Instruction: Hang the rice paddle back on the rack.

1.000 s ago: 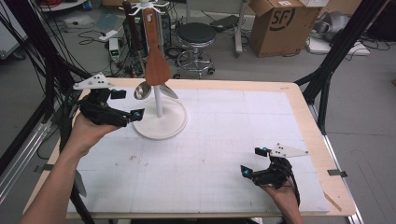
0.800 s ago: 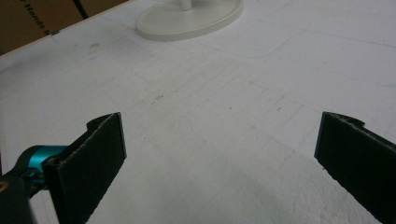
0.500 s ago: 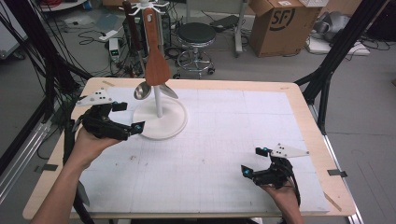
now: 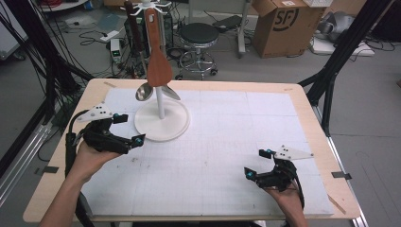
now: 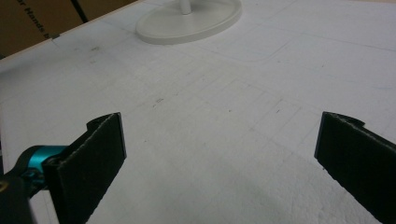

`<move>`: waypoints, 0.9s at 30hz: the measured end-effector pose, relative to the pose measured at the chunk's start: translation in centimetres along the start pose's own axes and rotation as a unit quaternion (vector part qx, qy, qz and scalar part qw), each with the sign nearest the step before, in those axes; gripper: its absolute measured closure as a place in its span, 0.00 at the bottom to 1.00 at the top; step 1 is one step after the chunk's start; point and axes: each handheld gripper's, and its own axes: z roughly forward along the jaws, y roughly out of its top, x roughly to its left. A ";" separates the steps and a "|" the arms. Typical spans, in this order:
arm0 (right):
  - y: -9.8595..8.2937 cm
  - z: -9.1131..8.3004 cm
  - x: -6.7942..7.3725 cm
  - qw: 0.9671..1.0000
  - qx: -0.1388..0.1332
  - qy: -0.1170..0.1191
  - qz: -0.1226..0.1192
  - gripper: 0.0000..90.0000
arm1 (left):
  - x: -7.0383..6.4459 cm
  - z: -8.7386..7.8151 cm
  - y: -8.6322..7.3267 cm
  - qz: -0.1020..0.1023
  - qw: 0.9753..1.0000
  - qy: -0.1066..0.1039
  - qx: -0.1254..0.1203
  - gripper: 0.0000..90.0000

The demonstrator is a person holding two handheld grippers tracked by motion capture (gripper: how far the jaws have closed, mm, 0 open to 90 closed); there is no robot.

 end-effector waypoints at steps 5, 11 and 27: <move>-0.1 0.0 0.0 1.000 0.000 0.000 -0.001 0.01 | -0.1 0.0 -1.1 -0.003 1.000 0.001 0.004 0.02; -0.1 0.0 0.0 1.000 0.000 0.000 -0.001 0.01 | -0.2 0.0 -2.1 -0.003 1.000 0.004 0.011 0.02; -0.1 -0.5 -0.2 1.000 -0.007 -0.005 0.004 0.01 | -0.8 0.3 -4.7 -0.007 1.000 0.003 0.015 0.02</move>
